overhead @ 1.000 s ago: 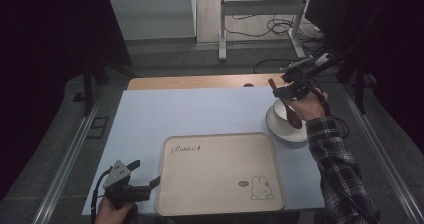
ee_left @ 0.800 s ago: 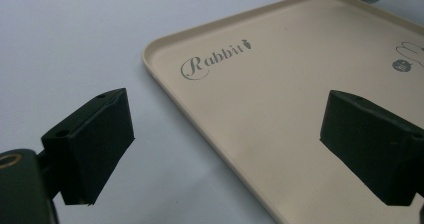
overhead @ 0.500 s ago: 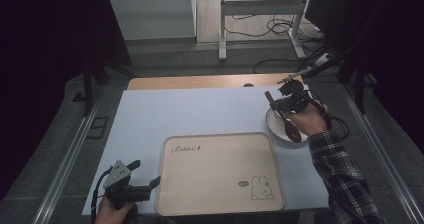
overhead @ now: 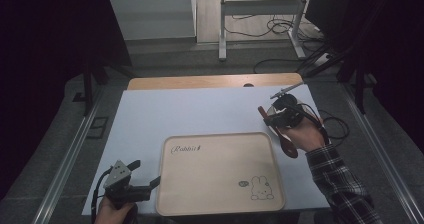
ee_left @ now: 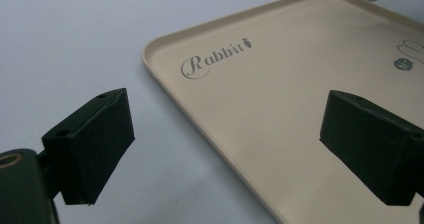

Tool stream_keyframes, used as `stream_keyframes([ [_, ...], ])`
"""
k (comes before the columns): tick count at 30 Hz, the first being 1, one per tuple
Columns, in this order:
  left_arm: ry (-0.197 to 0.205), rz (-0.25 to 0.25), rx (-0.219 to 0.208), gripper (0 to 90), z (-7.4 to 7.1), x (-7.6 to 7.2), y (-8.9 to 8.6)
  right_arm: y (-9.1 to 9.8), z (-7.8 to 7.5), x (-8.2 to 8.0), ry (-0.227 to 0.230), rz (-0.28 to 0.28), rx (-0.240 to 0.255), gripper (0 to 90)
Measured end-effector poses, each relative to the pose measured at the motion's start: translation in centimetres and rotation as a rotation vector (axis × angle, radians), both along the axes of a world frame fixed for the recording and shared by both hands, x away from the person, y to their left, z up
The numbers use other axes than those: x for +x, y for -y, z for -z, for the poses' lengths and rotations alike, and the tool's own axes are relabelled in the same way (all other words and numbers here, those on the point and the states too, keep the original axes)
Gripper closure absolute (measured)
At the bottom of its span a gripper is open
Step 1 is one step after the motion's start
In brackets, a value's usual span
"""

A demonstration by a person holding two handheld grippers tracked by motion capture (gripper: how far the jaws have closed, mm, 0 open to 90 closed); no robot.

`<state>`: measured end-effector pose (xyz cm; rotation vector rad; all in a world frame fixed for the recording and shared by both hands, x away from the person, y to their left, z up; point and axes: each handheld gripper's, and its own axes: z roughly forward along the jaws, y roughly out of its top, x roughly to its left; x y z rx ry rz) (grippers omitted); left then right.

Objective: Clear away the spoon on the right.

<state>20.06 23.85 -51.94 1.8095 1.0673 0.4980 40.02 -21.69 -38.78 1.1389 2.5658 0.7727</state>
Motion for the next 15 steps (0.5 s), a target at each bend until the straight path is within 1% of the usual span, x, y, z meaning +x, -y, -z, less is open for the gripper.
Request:
stream_keyframes([
  [2, 0.000, 0.000, 0.000, 6.9, 0.0, 0.0, 0.0, -0.1, 0.1, -0.2, -0.006, -0.003, 0.001, 78.0],
  [3, -0.001, 0.000, 0.001, 6.9, 0.0, 0.0, 0.0, -0.3, 0.4, -0.7, -0.020, -0.008, 0.001, 78.0],
  [4, -0.001, 0.000, 0.001, 6.9, 0.0, 0.0, 0.0, -0.3, 0.4, -0.7, -0.020, -0.008, 0.001, 78.0],
  [6, -0.001, 0.000, 0.001, 6.9, 0.0, 0.0, 0.0, -0.5, 0.7, -1.3, -0.036, -0.016, -0.001, 78.0],
  [8, -0.001, -0.001, 0.001, 6.9, 0.0, 0.0, 0.0, -0.6, 0.8, -1.5, -0.040, -0.018, 0.002, 78.0],
  [9, -0.001, -0.001, 0.001, 6.9, 0.0, 0.0, 0.0, -0.9, 1.1, -1.9, -0.053, -0.019, 0.005, 78.0],
  [11, -0.002, -0.001, 0.001, 6.9, 0.0, 0.0, 0.0, -0.9, 1.2, -2.1, -0.060, -0.017, 0.006, 78.0],
  [13, -0.002, -0.001, 0.002, 6.9, 0.0, 0.0, 0.0, -1.3, 1.7, -2.6, -0.082, -0.016, 0.002, 78.0],
  [15, -0.002, -0.001, 0.002, 6.9, 0.0, 0.0, 0.0, -1.5, 2.1, -2.9, -0.092, -0.023, 0.000, 78.0],
])
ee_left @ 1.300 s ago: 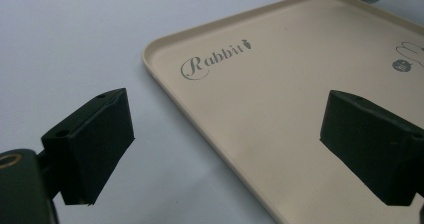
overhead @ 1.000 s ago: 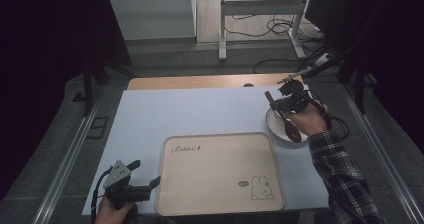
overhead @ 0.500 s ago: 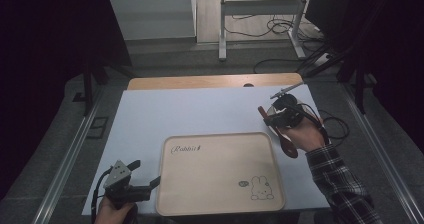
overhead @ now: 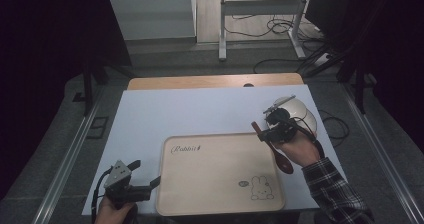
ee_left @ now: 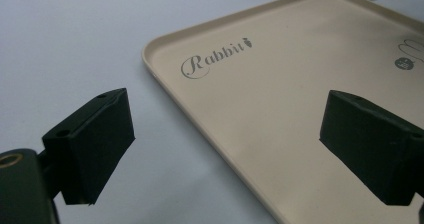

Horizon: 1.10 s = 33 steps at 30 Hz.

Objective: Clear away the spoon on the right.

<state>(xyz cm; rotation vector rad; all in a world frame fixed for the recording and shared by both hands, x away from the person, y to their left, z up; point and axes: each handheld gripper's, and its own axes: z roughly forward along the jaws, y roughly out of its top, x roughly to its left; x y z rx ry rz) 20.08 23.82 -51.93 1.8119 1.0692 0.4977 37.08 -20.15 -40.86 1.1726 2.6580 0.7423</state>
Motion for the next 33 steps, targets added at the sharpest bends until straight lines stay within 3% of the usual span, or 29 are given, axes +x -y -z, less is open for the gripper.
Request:
stream_keyframes([
  [8, -0.002, -0.001, -0.002, 6.9, 0.0, 0.0, 0.0, -0.8, 1.7, -1.2, -0.054, 0.010, 0.011, 78.0],
  [16, -0.004, 0.001, 0.003, 6.9, 0.0, 0.0, 0.0, -1.2, 2.8, -2.2, -0.070, 0.009, 0.028, 78.0],
  [24, -0.004, 0.002, 0.001, 6.9, 0.0, 0.0, 0.0, -2.0, 5.1, -2.6, -0.117, 0.023, 0.036, 78.0],
  [29, -0.002, 0.003, 0.003, 6.9, 0.0, 0.0, 0.0, -2.4, 6.5, -2.7, -0.093, 0.032, 0.012, 77.9],
  [33, -0.002, 0.004, 0.003, 6.9, 0.0, 0.0, 0.0, -2.5, 7.6, -2.5, -0.100, 0.036, 0.011, 77.7],
])
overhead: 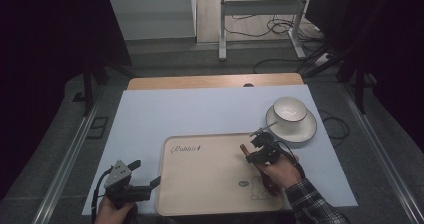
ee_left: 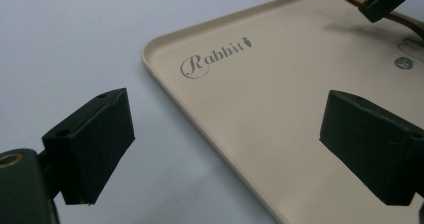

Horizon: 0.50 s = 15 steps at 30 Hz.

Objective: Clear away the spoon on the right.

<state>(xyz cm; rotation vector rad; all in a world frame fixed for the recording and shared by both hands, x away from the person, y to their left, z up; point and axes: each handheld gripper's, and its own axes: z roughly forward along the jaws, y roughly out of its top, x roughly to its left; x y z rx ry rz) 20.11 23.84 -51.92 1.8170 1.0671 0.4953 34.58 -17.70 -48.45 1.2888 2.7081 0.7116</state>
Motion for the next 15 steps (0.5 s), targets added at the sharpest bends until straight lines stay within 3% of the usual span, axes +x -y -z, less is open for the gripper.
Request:
stream_keyframes([
  [3, 0.001, 0.000, 0.000, 6.9, 0.0, 0.0, 0.0, 0.1, 0.9, 0.2, -0.002, 0.005, -0.010, 76.7],
  [4, 0.001, 0.000, 0.000, 6.9, 0.0, 0.0, 0.0, 0.3, 1.1, 0.3, 0.006, 0.004, -0.003, 71.9],
  [7, 0.000, 0.000, 0.000, 6.9, 0.0, 0.0, 0.0, 0.5, 0.7, 0.3, 0.019, 0.010, 0.007, 67.1],
  [9, 0.001, 0.001, 0.003, 6.9, 0.0, 0.0, 0.0, 0.8, -0.3, 0.0, 0.061, 0.010, 0.022, 64.4],
  [13, 0.002, 0.002, 0.005, 6.9, 0.0, 0.0, 0.0, 0.9, -0.8, -0.6, 0.099, -0.029, 0.038, 71.7],
  [15, 0.003, 0.002, 0.006, 6.9, 0.0, 0.0, 0.1, 0.7, -0.5, -1.5, 0.136, -0.092, 0.039, 84.6],
])
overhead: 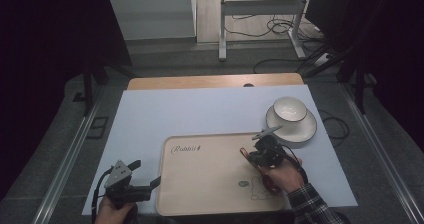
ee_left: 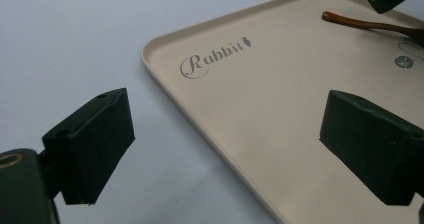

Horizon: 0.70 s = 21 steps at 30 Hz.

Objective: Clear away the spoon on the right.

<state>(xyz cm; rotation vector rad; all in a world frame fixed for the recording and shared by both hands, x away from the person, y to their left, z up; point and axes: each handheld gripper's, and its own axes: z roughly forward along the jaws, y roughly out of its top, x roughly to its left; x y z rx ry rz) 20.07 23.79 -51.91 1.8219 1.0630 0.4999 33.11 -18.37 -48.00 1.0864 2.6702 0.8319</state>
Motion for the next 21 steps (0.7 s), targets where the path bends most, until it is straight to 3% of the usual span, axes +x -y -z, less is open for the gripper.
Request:
stream_keyframes([
  [3, 0.004, -0.001, -0.002, 6.9, 0.0, 0.0, 0.0, -0.2, 0.6, -0.6, 0.030, -0.024, 0.003, 89.7],
  [7, 0.008, 0.004, 0.003, 6.9, 0.0, -0.1, 0.1, -0.1, 0.8, -1.1, 0.048, -0.039, -0.014, 90.0],
  [21, 0.016, 0.009, 0.013, 6.9, 0.0, -0.1, 0.2, 0.6, 2.2, -1.3, 0.012, -0.033, -0.021, 89.9],
])
